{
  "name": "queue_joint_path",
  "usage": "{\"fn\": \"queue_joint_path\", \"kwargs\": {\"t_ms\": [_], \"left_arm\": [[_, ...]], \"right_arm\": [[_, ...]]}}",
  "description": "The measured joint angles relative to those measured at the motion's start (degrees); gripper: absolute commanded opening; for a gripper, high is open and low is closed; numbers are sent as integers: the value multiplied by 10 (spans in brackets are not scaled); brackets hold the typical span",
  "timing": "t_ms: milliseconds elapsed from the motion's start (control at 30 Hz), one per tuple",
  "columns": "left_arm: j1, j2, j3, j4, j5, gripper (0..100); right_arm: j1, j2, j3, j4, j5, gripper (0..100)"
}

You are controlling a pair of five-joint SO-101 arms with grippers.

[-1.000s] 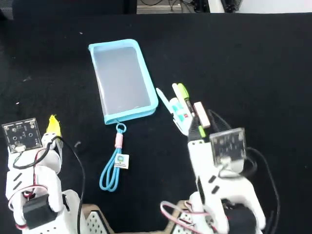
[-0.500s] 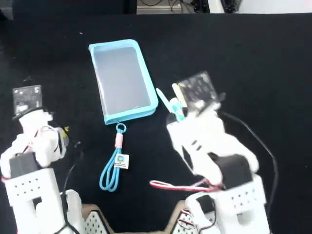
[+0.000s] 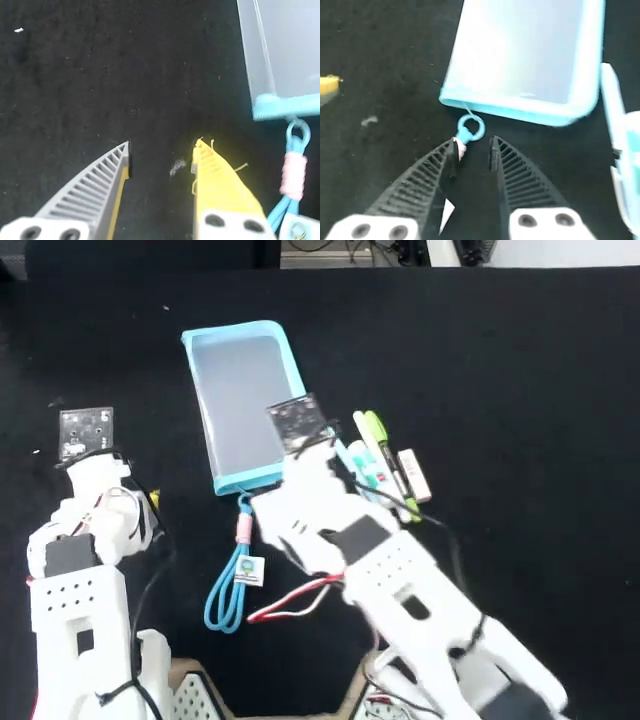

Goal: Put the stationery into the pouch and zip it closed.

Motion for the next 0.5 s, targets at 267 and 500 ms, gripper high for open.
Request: {"fn": "queue_joint_path", "kwargs": {"t_ms": [267, 500], "left_arm": [[0, 2, -18, -50, 68, 238], [13, 3, 70, -133, 72, 234]], "right_arm": [[-33, 172, -70, -8, -21, 107], [-48, 244, -103, -19, -32, 152]]}}
